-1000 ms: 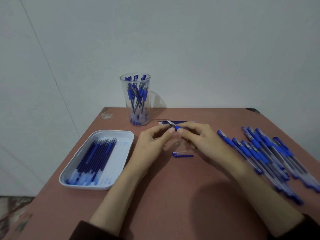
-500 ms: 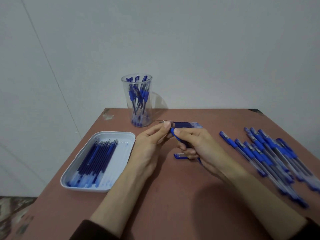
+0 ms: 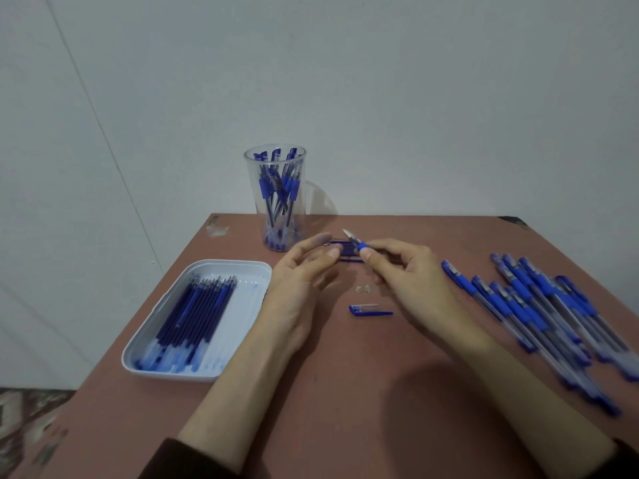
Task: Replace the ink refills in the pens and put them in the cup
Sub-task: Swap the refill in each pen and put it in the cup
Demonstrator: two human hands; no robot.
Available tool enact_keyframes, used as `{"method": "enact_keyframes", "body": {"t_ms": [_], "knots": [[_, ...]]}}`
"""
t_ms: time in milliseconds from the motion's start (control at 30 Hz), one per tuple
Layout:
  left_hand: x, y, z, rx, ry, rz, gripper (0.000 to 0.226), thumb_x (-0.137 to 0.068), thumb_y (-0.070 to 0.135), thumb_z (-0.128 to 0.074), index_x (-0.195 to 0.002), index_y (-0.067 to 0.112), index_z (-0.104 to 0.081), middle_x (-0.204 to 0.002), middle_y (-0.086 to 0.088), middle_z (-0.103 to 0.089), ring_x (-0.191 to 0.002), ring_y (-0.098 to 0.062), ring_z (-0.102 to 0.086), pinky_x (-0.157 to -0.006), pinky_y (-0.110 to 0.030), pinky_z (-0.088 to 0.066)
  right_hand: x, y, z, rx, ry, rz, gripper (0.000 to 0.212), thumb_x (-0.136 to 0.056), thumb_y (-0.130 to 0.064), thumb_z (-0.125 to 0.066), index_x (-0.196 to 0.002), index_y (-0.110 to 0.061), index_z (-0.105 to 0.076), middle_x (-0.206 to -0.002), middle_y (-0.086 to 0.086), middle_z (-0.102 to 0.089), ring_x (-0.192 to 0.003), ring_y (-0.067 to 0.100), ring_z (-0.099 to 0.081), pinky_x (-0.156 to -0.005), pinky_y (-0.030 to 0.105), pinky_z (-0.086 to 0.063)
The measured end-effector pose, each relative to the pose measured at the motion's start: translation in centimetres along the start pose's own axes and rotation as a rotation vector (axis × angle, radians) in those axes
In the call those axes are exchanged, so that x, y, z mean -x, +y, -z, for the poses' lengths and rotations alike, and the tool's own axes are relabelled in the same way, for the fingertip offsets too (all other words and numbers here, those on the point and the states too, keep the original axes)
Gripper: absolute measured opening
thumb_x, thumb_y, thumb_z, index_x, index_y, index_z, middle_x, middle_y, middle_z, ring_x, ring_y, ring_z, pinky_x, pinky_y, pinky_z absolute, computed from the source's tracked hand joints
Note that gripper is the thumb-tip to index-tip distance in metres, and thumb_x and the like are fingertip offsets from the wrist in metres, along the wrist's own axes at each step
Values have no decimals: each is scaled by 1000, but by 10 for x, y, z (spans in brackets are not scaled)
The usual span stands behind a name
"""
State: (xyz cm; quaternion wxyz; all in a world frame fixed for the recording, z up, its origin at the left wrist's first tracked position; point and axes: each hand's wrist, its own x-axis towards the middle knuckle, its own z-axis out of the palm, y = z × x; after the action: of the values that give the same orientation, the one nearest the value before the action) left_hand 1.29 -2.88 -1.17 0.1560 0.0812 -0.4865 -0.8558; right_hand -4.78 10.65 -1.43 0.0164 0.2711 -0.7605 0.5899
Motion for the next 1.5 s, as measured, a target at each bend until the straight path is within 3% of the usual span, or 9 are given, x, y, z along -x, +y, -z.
{"method": "enact_keyframes", "body": {"t_ms": [200,300,400,600,767,1000,1200,1400,1500], "knots": [[2,-2,-1,-127,6,-114,23,-85,1,-63,-105,12,-65,-87,1,-74,-84,-7,-68,-77,-17,-54,4,-4,0,66,-89,31,13,-89,-24,-64,-97,-29,-73,-63,-11,-59,-67,16,-62,-70,24,-55],[0,-1,3,-152,153,-149,15,-80,8,-70,-94,13,-70,-82,0,-71,-81,-8,-65,-74,-17,-52,5,-5,5,292,-46,129,13,-87,-26,-67,-99,-27,-73,-72,-16,-66,-68,1,-61,-66,12,-46],[-2,2,8,-215,216,-154,12,-79,13,-73,-91,13,-72,-79,3,-69,-76,-7,-63,-69,-15,-51,2,-2,12,504,41,190,14,-84,-30,-67,-97,-30,-73,-77,-17,-67,-70,2,-58,-69,22,-46],[1,-11,9,-967,55,-234,13,-75,18,-78,-84,26,-74,-70,12,-66,-61,4,-56,-61,-8,-42,-5,2,22,558,139,134,19,-86,-31,-67,-104,-25,-73,-63,-27,-50,-62,-7,-49,-62,14,-35],[4,-11,10,-1232,-37,-232,26,-78,13,-75,-99,28,-71,-80,10,-68,-74,-1,-62,-65,-1,-42,-3,3,20,569,98,131,16,-87,-32,-66,-101,-28,-73,-64,-27,-52,-64,-6,-51,-62,17,-38],[2,-9,10,-1057,-31,-143,29,-76,14,-77,-102,26,-70,-88,8,-71,-73,1,-63,-63,-2,-44,-5,6,20,545,86,120,13,-85,-34,-66,-96,-31,-73,-63,-21,-55,-64,-2,-52,-63,22,-38],[4,-2,3,-517,28,-70,12,-83,18,-70,-94,17,-72,-74,8,-71,-62,5,-61,-55,-9,-43,-1,2,16,376,-68,135,8,-84,-34,-65,-90,-36,-70,-70,-7,-63,-67,9,-56,-64,28,-47],[-2,1,10,-326,148,-54,6,-84,15,-69,-89,17,-71,-80,3,-68,-72,-7,-58,-67,-19,-46,-4,2,27,493,-57,113,11,-82,-29,-68,-90,-37,-69,-73,-16,-63,-71,7,-56,-68,27,-44],[-4,3,12,-221,211,-97,8,-84,9,-68,-90,14,-70,-71,6,-68,-68,-6,-60,-65,-17,-50,-10,2,39,764,-18,92,16,-82,-15,-60,-91,-26,-67,-80,-11,-58,-81,17,-50,-68,31,-35]]}}
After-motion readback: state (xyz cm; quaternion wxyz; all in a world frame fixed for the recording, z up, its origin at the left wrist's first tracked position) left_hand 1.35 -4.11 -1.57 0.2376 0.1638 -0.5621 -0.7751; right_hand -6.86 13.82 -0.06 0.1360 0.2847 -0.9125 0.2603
